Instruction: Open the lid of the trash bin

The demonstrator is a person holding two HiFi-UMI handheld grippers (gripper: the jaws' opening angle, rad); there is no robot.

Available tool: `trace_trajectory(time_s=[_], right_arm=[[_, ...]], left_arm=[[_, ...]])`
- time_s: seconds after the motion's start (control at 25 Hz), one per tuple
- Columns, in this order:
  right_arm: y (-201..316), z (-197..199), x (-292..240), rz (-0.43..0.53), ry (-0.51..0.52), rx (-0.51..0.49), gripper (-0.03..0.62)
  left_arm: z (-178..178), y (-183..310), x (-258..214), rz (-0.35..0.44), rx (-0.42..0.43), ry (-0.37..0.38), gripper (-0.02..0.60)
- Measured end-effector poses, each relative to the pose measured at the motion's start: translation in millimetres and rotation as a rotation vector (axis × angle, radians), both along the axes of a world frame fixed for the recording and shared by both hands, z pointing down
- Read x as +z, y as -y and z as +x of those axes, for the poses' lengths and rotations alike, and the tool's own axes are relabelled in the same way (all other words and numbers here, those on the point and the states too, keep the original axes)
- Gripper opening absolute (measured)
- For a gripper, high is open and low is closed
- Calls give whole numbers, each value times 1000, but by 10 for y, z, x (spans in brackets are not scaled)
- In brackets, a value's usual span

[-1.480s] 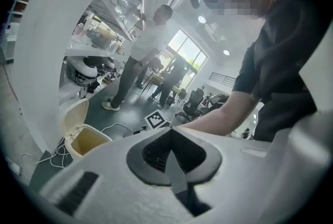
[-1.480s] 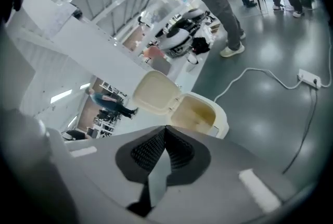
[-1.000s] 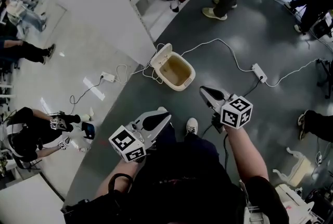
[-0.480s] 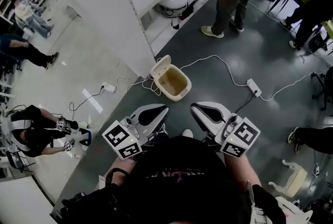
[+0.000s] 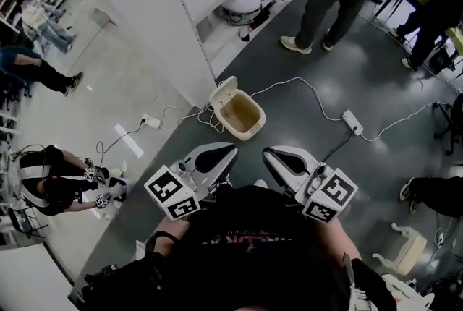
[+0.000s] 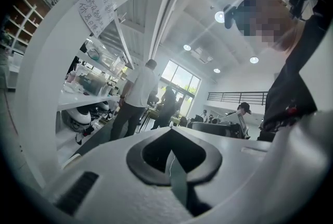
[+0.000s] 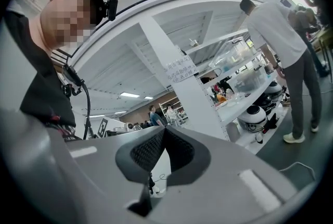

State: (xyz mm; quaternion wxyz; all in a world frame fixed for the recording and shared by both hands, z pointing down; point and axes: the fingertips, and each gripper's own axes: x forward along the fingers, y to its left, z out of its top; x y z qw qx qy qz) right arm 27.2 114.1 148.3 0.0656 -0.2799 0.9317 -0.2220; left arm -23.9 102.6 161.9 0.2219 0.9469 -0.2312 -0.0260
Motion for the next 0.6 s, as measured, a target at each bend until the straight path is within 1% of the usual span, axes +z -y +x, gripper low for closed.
trace_trajectory(time_s=[0.24, 0.48, 0.6], right_arm=[[54, 14, 57, -27, 21, 6, 6], [81, -16, 90, -54, 33, -15, 6], [130, -36, 116, -73, 41, -16, 6]], left_arm=[[-6, 46, 70, -22, -1, 2, 2], [-43, 68, 80, -38, -15, -10, 2], [-47, 109, 82, -38, -7, -10, 2]])
